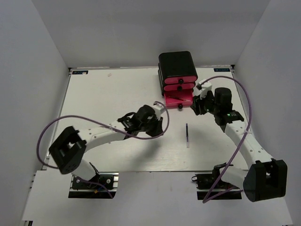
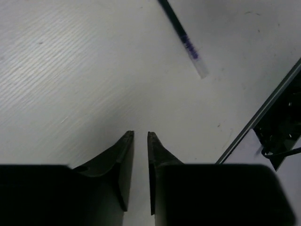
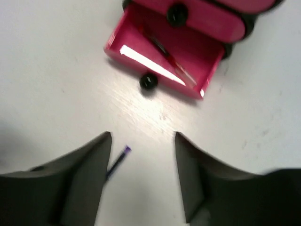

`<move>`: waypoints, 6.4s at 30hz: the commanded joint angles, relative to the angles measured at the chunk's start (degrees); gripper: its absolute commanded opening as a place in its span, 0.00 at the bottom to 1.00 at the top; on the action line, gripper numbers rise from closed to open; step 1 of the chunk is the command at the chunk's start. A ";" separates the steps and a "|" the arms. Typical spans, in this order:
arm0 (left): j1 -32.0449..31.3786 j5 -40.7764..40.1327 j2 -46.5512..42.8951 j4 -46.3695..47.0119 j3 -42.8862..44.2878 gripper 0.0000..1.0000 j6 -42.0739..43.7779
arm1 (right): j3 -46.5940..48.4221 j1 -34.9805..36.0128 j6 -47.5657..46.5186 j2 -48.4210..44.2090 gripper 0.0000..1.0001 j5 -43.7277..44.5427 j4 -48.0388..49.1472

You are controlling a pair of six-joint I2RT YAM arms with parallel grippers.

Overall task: Sort the stationery into containers
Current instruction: Grab a piece of stationery with the left arm, then place the stationery into the container, then close the drawer

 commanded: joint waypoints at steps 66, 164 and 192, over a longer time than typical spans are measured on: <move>-8.00 -28.11 22.13 -7.16 28.22 0.00 32.34 | -11.58 -23.39 17.90 -19.97 0.40 2.26 0.46; 0.27 -28.02 -56.79 -16.89 -17.31 0.94 5.48 | -4.45 -2.48 32.93 32.15 0.58 -12.52 30.84; 0.27 -28.55 -57.41 -16.89 -17.31 0.94 6.00 | -0.15 -0.98 44.54 43.05 0.41 -1.79 43.16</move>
